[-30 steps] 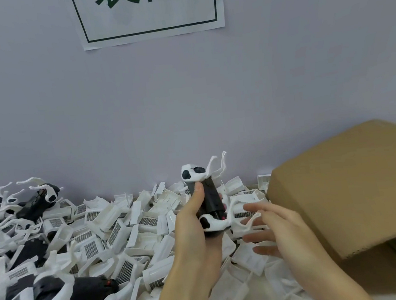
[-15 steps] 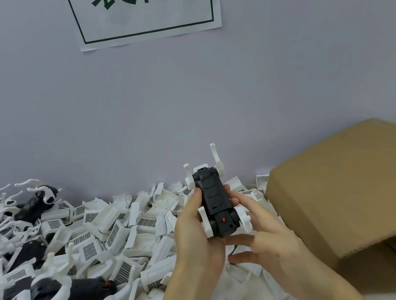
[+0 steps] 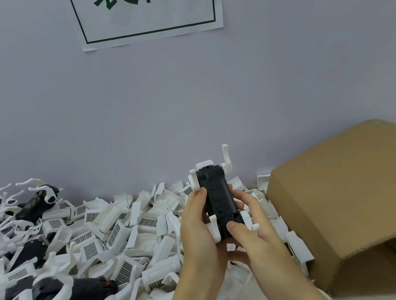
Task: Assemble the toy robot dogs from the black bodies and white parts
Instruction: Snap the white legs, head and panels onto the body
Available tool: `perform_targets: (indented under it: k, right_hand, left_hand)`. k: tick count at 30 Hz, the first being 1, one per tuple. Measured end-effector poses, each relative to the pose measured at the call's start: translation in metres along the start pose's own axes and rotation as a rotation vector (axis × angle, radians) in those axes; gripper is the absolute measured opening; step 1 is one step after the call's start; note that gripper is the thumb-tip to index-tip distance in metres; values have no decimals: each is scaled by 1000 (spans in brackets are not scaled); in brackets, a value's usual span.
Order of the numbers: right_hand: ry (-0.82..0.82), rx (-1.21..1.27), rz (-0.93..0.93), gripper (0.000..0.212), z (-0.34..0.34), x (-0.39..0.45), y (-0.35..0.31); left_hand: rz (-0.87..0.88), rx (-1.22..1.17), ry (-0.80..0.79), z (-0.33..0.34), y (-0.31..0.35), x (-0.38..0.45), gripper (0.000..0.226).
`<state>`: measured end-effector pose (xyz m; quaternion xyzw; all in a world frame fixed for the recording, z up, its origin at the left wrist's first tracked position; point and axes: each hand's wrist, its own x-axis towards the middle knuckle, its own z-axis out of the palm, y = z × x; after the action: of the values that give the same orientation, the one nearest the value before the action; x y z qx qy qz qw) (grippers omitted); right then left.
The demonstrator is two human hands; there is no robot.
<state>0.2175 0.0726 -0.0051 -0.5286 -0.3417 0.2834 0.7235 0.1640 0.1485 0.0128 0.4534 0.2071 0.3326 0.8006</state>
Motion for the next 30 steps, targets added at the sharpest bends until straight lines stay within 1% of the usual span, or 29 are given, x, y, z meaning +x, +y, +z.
perform_targets:
  k: [3,5,9,12,13,16,18,22,27,30]
  right_hand:
    - [-20,5,10,59,-2,1,2]
    - [-31,32,3,54,-2,0,3]
    - [-40,50,3,53,-2,0,3]
    - [-32,13,13,64,-3,0,3]
    - [-21,-12,13,65,-2,0,3]
    - [7,-63,17,62,0,-1,3]
    - [13,-81,19,60,-1,-1,2]
    - [-15,-42,14,48,-2,-1,3]
    - [-3,-28,24,57,-2,1,5]
    - [-27,-17,0,51,-3,1,5]
  left_hand:
    - [5,-23,5,1,0,0,43]
    - [3,-35,6,1,1,-1,41]
    - [-14,9,12,-1,2,0,40]
    - [0,20,12,1,1,1,42]
    - [13,13,12,1,1,1,41]
    - [51,-19,10,2,-1,1,38]
    - [46,-29,8,1,-1,1,40]
    - [31,-20,1,1,0,0,37]
    - [12,-24,-4,0,0,0,40]
    - [4,-24,-11,-1,0,1,42]
